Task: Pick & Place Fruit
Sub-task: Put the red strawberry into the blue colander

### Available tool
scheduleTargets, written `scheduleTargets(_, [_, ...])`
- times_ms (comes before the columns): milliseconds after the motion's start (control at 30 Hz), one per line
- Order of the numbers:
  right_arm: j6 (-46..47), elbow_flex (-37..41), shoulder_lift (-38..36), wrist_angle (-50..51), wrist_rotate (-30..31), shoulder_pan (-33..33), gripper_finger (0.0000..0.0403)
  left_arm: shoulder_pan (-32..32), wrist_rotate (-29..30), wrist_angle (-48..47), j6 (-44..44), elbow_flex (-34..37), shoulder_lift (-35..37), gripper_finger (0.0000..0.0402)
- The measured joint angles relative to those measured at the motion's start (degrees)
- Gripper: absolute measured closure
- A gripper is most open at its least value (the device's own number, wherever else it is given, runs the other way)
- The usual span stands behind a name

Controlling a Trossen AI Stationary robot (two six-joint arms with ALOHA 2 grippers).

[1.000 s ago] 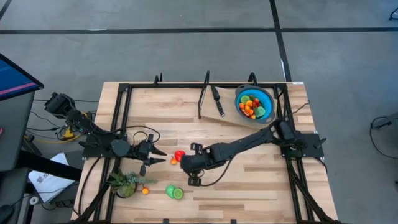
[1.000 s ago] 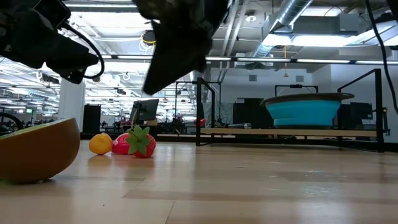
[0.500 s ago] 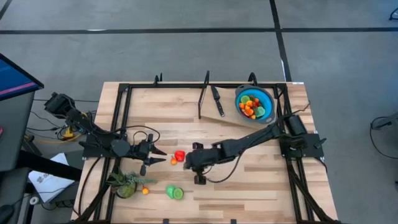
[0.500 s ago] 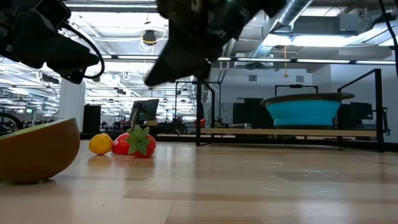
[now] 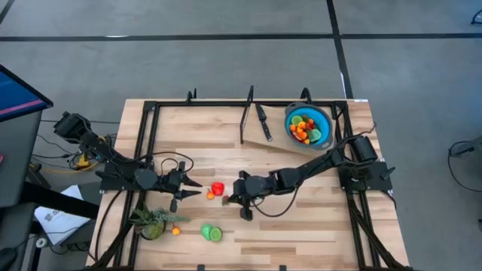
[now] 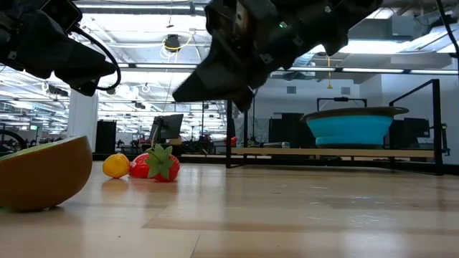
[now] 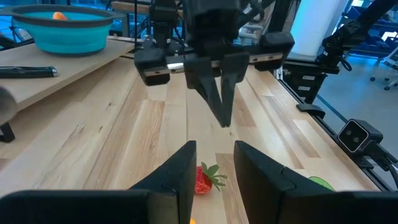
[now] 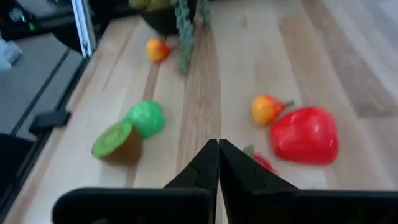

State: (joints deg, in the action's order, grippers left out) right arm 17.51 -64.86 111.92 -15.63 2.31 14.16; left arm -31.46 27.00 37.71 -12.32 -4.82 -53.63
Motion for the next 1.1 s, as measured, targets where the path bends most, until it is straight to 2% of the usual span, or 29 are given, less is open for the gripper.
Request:
scheduleTargets(100, [-0.23,-0.02,-0.02,-1.96,0.02,-0.66,0.0397,0.00,0.00,0.00,0.00,0.00,0.00,0.0298])
scheduleTargets(200, [-3.34,-0.06,-0.02,-1.78,0.11,-1.11,0.0374,0.00,0.00,0.00,-0.02,0.00,0.00,0.0298])
scheduleTargets(300, [-3.80,-0.07,-0.02,-0.87,0.09,-1.16,0.0320,0.00,0.00,0.00,-0.07,0.00,0.00,0.0298])
scheduleTargets(533, [-4.78,-0.10,0.48,-3.71,0.30,-0.84,0.0147,0.00,-0.02,0.00,-0.09,0.00,0.00,0.0298])
scheduleTargets(633, [-5.94,0.11,1.98,-4.71,0.37,-0.74,0.0107,0.00,-0.02,0.02,-0.11,0.00,0.00,0.0298])
scheduleTargets(767, [-5.98,-0.32,5.02,-6.61,0.50,-0.75,0.0095,0.00,-0.02,0.04,-0.11,0.00,0.00,0.0298])
scheduleTargets(1100, [-7.60,-2.61,11.84,-7.81,-0.09,-2.24,0.0108,0.00,-0.02,0.20,-0.13,0.00,0.00,0.0298])
